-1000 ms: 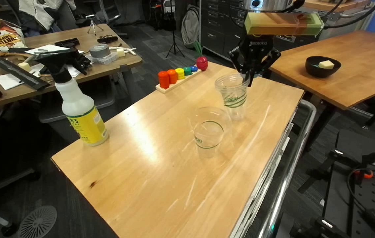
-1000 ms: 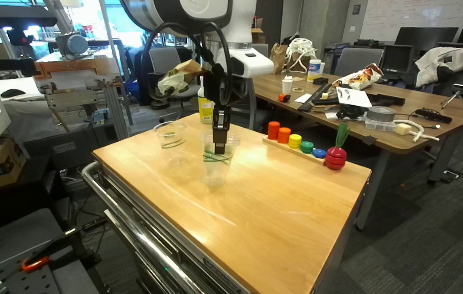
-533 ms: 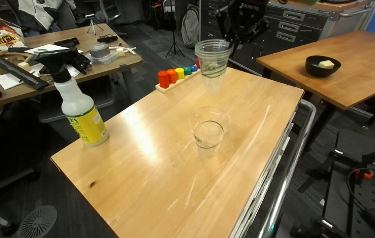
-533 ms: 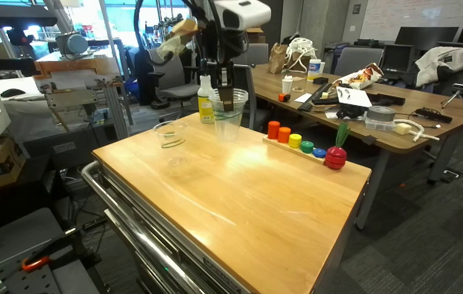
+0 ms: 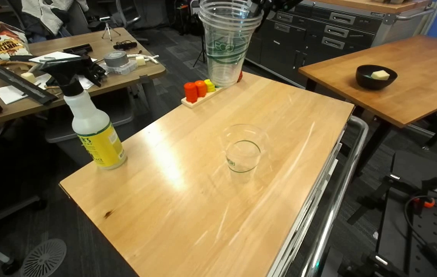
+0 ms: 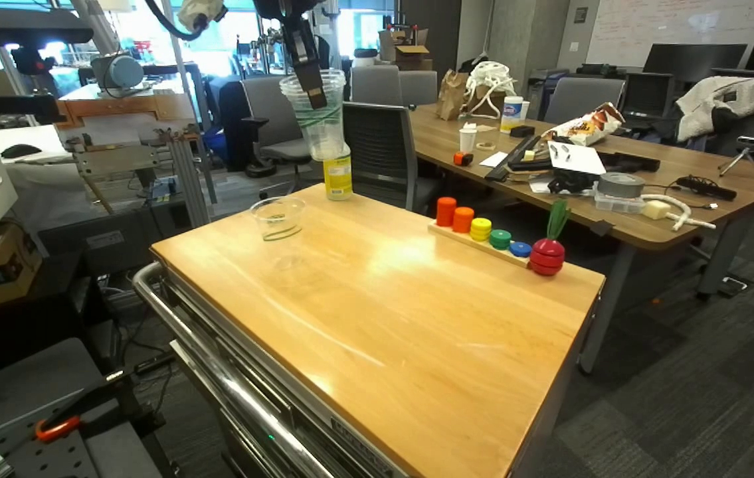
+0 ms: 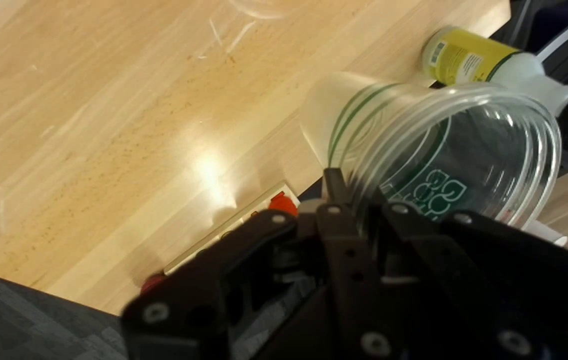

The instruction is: Stack the cups together

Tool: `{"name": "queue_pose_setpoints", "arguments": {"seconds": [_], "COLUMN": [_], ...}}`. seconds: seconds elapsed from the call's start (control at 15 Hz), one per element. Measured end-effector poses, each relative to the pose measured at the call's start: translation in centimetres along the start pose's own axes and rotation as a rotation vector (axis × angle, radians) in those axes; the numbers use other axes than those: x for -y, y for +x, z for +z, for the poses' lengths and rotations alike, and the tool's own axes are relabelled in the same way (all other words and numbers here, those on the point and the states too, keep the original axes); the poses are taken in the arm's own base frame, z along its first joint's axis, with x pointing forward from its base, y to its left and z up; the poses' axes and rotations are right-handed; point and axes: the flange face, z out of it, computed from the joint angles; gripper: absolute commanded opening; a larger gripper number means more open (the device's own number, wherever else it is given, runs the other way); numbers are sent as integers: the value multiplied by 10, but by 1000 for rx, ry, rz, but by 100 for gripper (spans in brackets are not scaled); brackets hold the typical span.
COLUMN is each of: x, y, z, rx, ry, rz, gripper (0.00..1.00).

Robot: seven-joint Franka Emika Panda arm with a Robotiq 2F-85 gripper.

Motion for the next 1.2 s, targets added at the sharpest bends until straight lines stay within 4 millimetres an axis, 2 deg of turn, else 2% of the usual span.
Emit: {"name": "queue_pose_setpoints", "arguments": {"seconds": [0.2,0.47,0.8,1.2], "x": [3,-5,-20,-26], "y": [-22,-41,-53,-59], "z": [-6,-2,13,23], "rx": [8,33,96,140], "ry": [12,-17,-61,-54], "rz": [-47,-75,-101,-119], "gripper": [2,2,2,2]}}
